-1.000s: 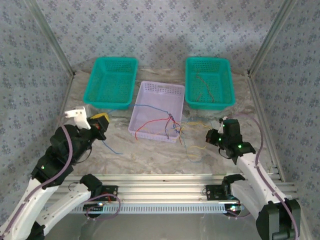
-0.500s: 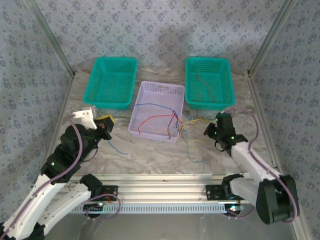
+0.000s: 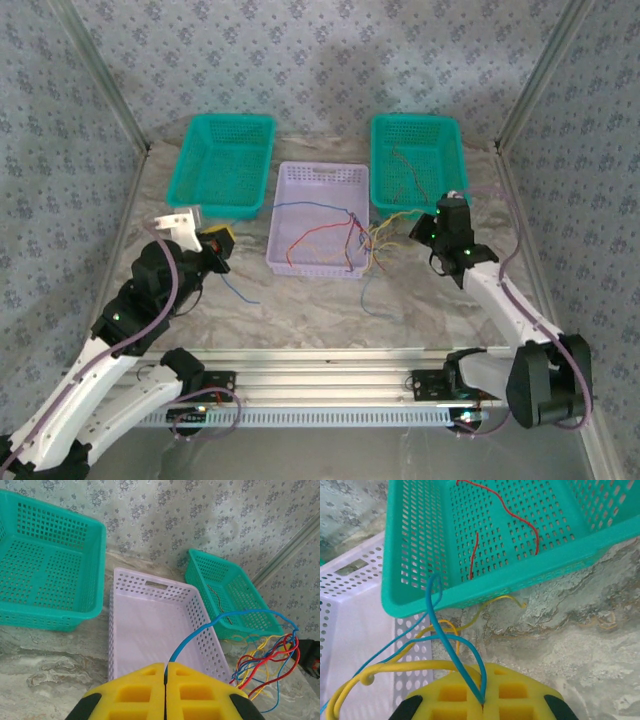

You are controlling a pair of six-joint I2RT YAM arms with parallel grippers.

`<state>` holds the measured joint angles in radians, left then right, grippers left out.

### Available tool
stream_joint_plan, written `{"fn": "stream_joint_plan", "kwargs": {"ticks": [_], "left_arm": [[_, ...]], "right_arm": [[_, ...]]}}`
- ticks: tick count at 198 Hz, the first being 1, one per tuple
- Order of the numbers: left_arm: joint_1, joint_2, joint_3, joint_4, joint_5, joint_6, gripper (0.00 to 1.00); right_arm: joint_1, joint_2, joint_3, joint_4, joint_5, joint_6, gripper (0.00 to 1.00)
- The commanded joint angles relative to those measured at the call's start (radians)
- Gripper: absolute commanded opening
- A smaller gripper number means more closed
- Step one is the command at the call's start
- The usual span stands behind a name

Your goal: Untangle the cables

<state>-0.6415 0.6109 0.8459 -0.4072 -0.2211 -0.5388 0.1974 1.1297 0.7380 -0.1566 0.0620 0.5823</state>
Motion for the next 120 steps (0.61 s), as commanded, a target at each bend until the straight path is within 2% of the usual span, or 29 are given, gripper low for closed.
{"fn": "stream_joint_plan", "kwargs": {"ticks": [1, 44, 74, 96, 120], "left_arm": [[0.004, 0.005, 0.023, 0.038, 0.005, 0.03, 0.0], [0.003, 0.036, 0.029, 0.053, 0.023, 0.028, 0.0], [0.004, 0.049, 0.042, 0.057, 0.029, 0.034, 0.0], [0.003, 0.06, 0.047, 0.062, 0.037, 0.033, 0.0], [0.005, 0.08, 0.054, 0.069, 0.051, 0.031, 0.0]], "right_arm": [[-0.005, -0.041, 0.001, -0.075, -0.003, -0.033, 0.0], [0.023, -0.103, -0.09, -0.102, -0.052, -0.034, 0.0], [0.065, -0.198, -0.142, -0.152, -0.045, -0.015, 0.19], [0.107, -0.297, -0.168, -0.201, -0.022, -0.009, 0.38], [0.168, -0.402, -0.185, -0.215, -0.003, -0.01, 0.47]]}}
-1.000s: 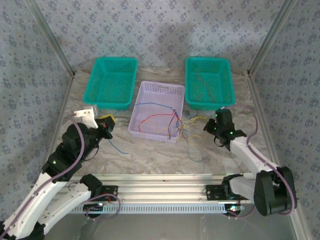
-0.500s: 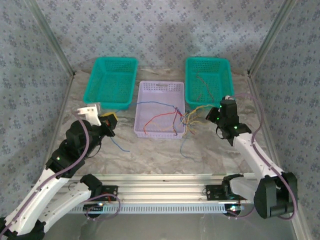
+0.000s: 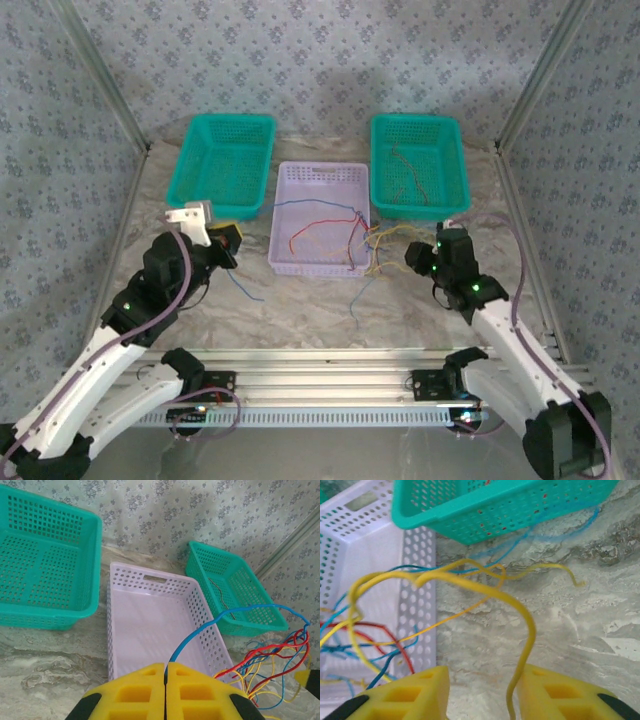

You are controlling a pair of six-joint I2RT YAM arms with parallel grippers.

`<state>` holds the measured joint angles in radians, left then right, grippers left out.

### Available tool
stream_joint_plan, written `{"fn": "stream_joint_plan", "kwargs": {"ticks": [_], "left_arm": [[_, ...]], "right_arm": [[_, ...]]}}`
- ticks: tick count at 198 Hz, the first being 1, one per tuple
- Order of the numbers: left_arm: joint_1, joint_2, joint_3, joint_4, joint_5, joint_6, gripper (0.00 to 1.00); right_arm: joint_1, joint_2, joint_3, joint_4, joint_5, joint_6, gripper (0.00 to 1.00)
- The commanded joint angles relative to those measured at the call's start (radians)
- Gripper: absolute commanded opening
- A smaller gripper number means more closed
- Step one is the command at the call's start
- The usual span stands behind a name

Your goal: Untangle the cables

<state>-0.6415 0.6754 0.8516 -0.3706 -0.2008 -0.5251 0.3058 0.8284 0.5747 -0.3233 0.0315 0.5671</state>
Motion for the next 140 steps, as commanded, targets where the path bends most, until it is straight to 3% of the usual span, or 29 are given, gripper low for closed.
{"fn": "stream_joint_plan", "kwargs": {"ticks": [1, 34, 61, 78, 140], "left_arm": [[0.005, 0.017, 0.049, 0.033, 0.031, 0.017, 0.0], [0.004, 0.046, 0.066, 0.052, 0.054, 0.011, 0.0], [0.005, 0.059, 0.078, 0.053, 0.061, 0.01, 0.0], [0.003, 0.062, 0.077, 0.051, 0.065, 0.008, 0.0], [0.003, 0.061, 0.076, 0.044, 0.074, 0.0, 0.0]], "right_arm": [[0.062, -0.104, -0.023, -0.048, 0.028, 0.007, 0.48], [0.206, -0.137, -0.048, -0.021, 0.07, 0.043, 0.52], [0.375, -0.158, -0.04, -0.072, 0.303, 0.054, 0.55], [0.427, -0.197, -0.018, -0.139, 0.428, 0.082, 0.58], [0.549, -0.282, -0.005, -0.082, 0.43, 0.077, 0.65]]}}
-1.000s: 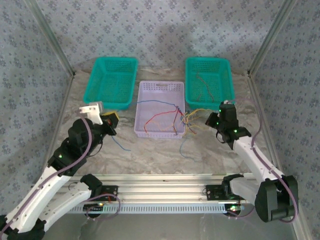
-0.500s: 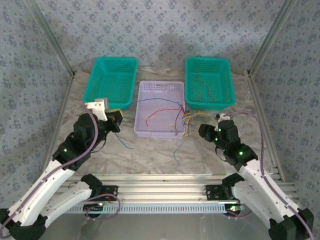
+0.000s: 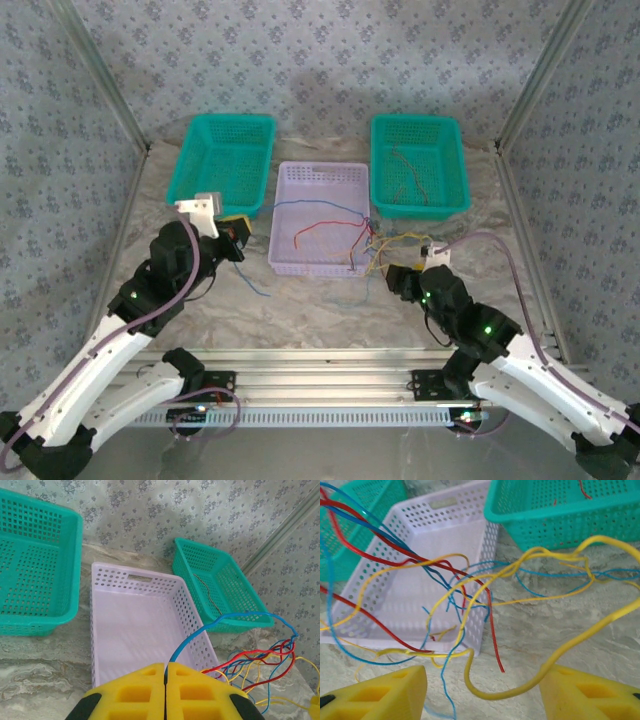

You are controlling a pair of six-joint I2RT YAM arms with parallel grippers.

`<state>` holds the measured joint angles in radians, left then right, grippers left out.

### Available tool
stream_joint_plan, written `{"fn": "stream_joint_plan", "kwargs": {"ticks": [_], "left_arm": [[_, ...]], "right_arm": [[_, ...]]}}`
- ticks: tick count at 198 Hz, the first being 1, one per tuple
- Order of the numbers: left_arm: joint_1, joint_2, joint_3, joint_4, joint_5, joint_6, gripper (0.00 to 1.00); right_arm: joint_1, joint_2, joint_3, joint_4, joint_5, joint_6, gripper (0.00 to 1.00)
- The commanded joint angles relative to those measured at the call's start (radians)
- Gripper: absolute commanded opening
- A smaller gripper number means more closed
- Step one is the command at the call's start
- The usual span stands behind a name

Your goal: Untangle the cables

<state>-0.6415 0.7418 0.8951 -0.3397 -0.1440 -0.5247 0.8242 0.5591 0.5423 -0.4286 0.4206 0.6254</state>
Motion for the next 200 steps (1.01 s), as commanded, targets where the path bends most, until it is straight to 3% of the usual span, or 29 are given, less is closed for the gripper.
{"fn": "stream_joint_plan", "kwargs": {"ticks": [1, 58, 98, 110, 141, 172, 200], "left_arm": [[0.002, -0.006, 0.034, 0.013, 0.017, 0.0, 0.0], [0.002, 0.0, 0.037, 0.006, 0.022, 0.002, 0.0], [0.002, 0.006, 0.043, 0.005, 0.023, 0.007, 0.0], [0.003, 0.004, 0.044, 0.003, 0.023, 0.009, 0.0], [0.002, 0.005, 0.051, -0.001, 0.019, 0.014, 0.0], [0.003, 0.002, 0.051, 0.002, 0.02, 0.009, 0.0], [0.002, 0.001, 0.058, -0.003, 0.022, 0.009, 0.0]], "right_arm": [[0.03, -0.013, 0.028, 0.024, 0.036, 0.021, 0.65], [0.048, 0.01, 0.146, -0.103, -0.02, 0.104, 0.68], [0.208, 0.022, 0.169, -0.125, 0.157, 0.094, 0.72], [0.223, 0.039, 0.171, -0.117, 0.161, 0.085, 0.72], [0.224, 0.173, 0.113, 0.003, 0.056, 0.115, 0.73], [0.231, 0.359, 0.034, 0.27, -0.057, 0.126, 0.73], [0.23, 0.53, 0.026, 0.419, -0.089, 0.113, 0.73]]}}
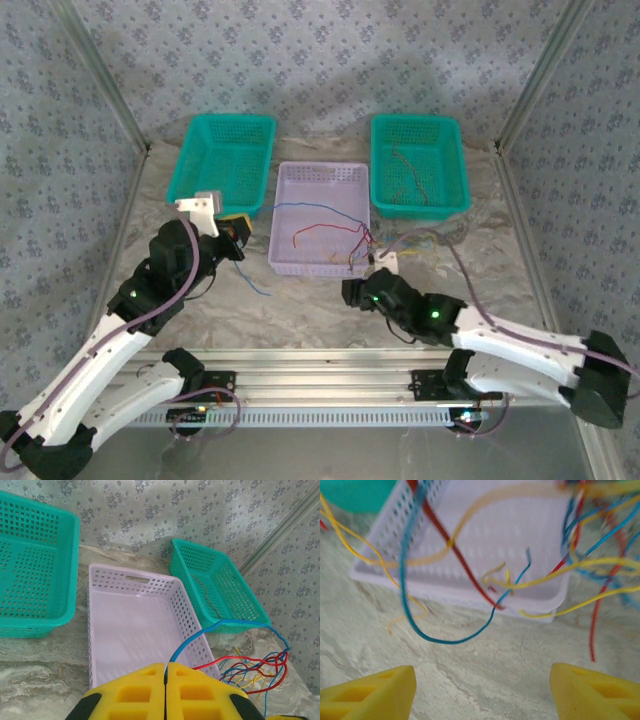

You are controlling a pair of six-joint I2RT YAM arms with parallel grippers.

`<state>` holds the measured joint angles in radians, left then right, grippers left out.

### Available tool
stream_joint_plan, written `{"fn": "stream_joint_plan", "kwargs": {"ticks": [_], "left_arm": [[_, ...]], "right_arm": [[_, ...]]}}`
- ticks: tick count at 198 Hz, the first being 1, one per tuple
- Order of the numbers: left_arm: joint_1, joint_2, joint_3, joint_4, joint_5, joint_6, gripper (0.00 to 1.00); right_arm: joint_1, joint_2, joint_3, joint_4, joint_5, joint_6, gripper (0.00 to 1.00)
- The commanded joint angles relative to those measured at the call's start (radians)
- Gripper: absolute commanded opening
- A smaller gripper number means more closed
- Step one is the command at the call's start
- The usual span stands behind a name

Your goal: Untangle the cables

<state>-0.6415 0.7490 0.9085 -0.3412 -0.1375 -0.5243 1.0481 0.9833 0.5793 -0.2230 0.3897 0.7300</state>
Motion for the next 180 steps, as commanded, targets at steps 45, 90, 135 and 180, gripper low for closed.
{"fn": "stream_joint_plan", "kwargs": {"ticks": [45, 90, 135, 180], "left_arm": [[0.002, -0.007, 0.056, -0.014, 0.018, 0.009, 0.0], [0.002, -0.014, 0.059, -0.031, 0.016, 0.01, 0.0], [0.002, -0.008, 0.06, -0.041, 0.027, 0.004, 0.0], [0.002, -0.002, 0.058, -0.045, 0.037, 0.002, 0.0]], "right_arm": [[-0.058, 0.382, 0.016, 0.382, -0.166, 0.014, 0.7], [-0.136, 0.543, 0.078, 0.456, -0.231, -0.029, 0.7], [-0.177, 0.663, 0.156, 0.509, -0.251, -0.045, 0.69], [-0.23, 0.771, 0.253, 0.515, -0.264, -0.027, 0.69]]}}
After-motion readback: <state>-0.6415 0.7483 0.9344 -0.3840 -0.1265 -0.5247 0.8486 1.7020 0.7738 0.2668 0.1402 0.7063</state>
